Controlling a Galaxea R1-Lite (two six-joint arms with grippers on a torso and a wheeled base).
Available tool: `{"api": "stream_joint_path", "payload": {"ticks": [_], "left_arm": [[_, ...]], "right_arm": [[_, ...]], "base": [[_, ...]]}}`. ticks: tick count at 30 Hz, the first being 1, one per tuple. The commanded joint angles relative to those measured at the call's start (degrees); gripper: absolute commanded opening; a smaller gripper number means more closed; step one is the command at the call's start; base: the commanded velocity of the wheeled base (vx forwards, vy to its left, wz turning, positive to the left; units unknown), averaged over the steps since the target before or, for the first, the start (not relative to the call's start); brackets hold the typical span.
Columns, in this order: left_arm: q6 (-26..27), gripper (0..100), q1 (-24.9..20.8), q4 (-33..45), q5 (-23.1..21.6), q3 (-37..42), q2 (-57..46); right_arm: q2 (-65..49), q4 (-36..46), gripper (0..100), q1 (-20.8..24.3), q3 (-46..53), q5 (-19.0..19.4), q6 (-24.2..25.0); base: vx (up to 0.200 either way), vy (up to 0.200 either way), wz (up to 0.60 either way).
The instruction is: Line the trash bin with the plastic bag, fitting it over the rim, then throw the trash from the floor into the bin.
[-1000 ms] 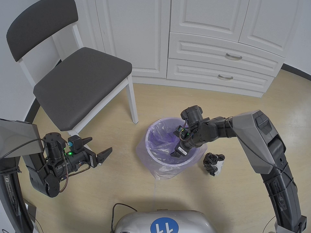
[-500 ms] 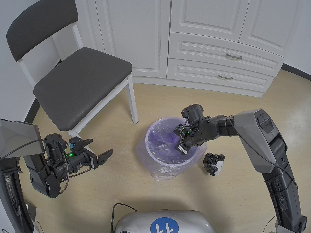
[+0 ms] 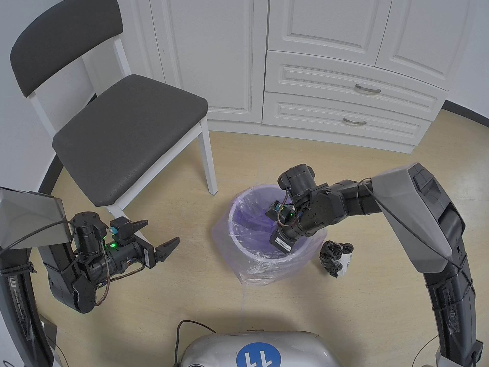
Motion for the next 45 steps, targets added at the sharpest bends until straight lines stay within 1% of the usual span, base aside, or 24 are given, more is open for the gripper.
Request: {"api": "stream_joint_path", "payload": {"ticks": [1,6,15,18,24,34,43,45], "left_arm": [[0.1,100,-0.2,0.0,0.1,0.2,0.0],[0.0,100,-0.2,0.0,0.1,0.3,-0.1],[0.0,100,-0.2,0.0,0.0,0.3,-0.2],[0.0,100,-0.2,0.0,0.1,0.3,-0.2],[0.0,100,-0.3,0.0,0.1,0.6,-0.3],[0.0,100,-0.5,0.0,0.1,0.8,-0.4],[0.0,100,-0.5,0.0,0.1,0.7,-0.4],[0.0,100,-0.6,0.0,0.1,0.7,-0.4]], "right_arm": [[-3.0,-0.3,0,1.8,5.7,-0.1,-0.2],[-3.9,-0.3,0,3.7,8.0,-0.1,-0.4],[-4.7,-0.8,0,5.5,12.4,-0.1,-0.6],[-4.3,-0.8,0,6.0,12.7,-0.1,-0.6],[-2.3,-0.8,0,8.5,12.7,-0.1,-0.6],[3.1,-0.9,0,9.1,8.2,-1.4,-0.4],[6.7,-0.9,0,8.0,3.0,-5.5,-0.4],[7.6,-0.8,0,7.8,0.6,-6.6,-0.2]], "base": [[0.0,0.0,0.0],[0.0,0.0,0.0],[0.0,0.0,0.0],[0.0,0.0,0.0],[0.0,0.0,0.0],[0.0,0.0,0.0],[0.0,0.0,0.0],[0.0,0.0,0.0]]}}
